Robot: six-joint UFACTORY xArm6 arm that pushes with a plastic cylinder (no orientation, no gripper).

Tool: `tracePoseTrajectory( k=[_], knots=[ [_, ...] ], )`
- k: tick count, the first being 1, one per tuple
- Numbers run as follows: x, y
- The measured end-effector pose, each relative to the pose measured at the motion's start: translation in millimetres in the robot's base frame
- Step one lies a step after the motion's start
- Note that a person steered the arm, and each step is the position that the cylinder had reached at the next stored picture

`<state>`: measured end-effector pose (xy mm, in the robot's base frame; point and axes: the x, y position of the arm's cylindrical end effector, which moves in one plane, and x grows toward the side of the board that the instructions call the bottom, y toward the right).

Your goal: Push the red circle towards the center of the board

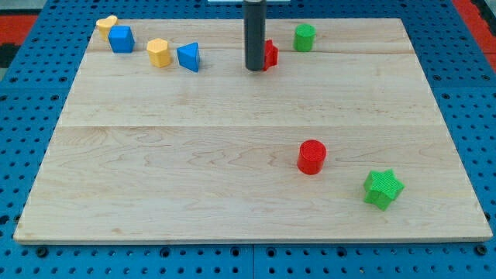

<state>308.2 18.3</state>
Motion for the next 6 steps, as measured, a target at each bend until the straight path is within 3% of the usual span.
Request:
tracePoseTrajectory(
  k=[1, 2, 4, 5, 6],
  knots=[
    [-6.7, 16.8],
    [42.4, 29.7],
    [170.7, 155.6],
    [228.4, 144.4],
    [217.3, 111.0]
  ],
)
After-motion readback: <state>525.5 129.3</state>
